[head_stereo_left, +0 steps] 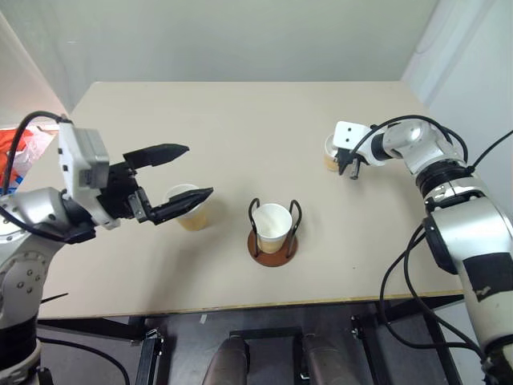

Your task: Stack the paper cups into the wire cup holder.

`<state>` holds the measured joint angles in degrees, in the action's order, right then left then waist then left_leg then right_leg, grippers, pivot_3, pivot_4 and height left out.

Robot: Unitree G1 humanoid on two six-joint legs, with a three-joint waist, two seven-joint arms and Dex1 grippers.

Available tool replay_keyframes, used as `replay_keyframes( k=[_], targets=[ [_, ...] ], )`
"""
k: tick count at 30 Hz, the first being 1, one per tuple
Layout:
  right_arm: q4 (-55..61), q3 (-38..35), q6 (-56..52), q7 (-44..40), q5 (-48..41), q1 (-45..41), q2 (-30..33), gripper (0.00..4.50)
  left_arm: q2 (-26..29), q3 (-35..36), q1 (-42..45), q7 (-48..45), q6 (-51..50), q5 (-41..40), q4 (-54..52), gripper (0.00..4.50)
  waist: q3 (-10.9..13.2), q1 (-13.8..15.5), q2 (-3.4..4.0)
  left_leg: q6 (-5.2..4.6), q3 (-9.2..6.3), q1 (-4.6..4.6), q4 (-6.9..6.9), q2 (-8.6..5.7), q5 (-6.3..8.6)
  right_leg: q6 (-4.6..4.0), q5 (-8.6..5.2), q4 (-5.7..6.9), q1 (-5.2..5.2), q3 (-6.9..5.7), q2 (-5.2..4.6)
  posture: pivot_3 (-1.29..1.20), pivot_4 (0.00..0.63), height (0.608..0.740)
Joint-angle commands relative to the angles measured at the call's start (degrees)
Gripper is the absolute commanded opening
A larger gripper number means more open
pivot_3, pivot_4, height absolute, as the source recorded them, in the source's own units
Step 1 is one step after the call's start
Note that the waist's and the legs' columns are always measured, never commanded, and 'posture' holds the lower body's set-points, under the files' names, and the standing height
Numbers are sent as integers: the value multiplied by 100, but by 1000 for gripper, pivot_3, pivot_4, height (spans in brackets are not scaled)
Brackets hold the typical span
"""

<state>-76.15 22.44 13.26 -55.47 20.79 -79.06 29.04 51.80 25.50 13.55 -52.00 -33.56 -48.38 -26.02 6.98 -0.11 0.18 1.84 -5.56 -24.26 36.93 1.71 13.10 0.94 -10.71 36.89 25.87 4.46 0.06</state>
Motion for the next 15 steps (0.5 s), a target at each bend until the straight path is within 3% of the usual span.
replay_keyframes(
  k=[1, 4, 8, 9, 12, 15],
  targets=[
    [85, -234, 120, -115, -76, -130, 83, 27, 108, 191, -7, -31, 6, -105, -119, 4500, 0, 0, 0, 0, 0, 0, 0, 0, 0, 0, 0, 0, 0, 0, 0, 0, 150, 740],
    [272, -582, 263, -1021, -488, -359, 211, 27, 302, 598, -191, -332, -134, -382, -94, 4500, 0, -4, 0, 0, 0, -1, 0, 1, 0, -3, -2, 1, 2, 0, 1, 0, 150, 740],
    [1100, -1254, -76, -3269, -1547, -754, 498, 27, 886, 2014, -310, -813, -1225, -2132, 406, 4500, 2, -18, -1, 5, 5, -16, -11, 4, 1, -14, -8, -2, 19, 1, 9, 0, 150, 740],
    [1673, -1061, -325, -3535, -2033, -673, 695, 27, 1024, 2331, -391, -1018, -1394, -2257, 604, 4500, 1, -22, -2, 9, 6, -17, -18, 5, 1, -32, -19, -2, 22, 1, 15, 0, 150, 740],
    [3963, -325, -1549, -3703, -3915, -204, 1441, 27, 1294, 2839, -862, -1556, -1809, -2268, 877, 4500, 1, -19, 2, 28, 5, 6, -45, 14, 4, -56, -34, -8, 3, 9, 39, 0, 150, 740],
    [5432, -25, -2241, -3703, -5021, 109, 1941, 27, 1279, 2789, -1229, -1717, -1930, -2173, 804, 4500, -5, -22, -6, 45, 3, 55, -39, 22, 9, -135, -109, 3, -56, 31, 74, 0, 150, 740]
  ],
)
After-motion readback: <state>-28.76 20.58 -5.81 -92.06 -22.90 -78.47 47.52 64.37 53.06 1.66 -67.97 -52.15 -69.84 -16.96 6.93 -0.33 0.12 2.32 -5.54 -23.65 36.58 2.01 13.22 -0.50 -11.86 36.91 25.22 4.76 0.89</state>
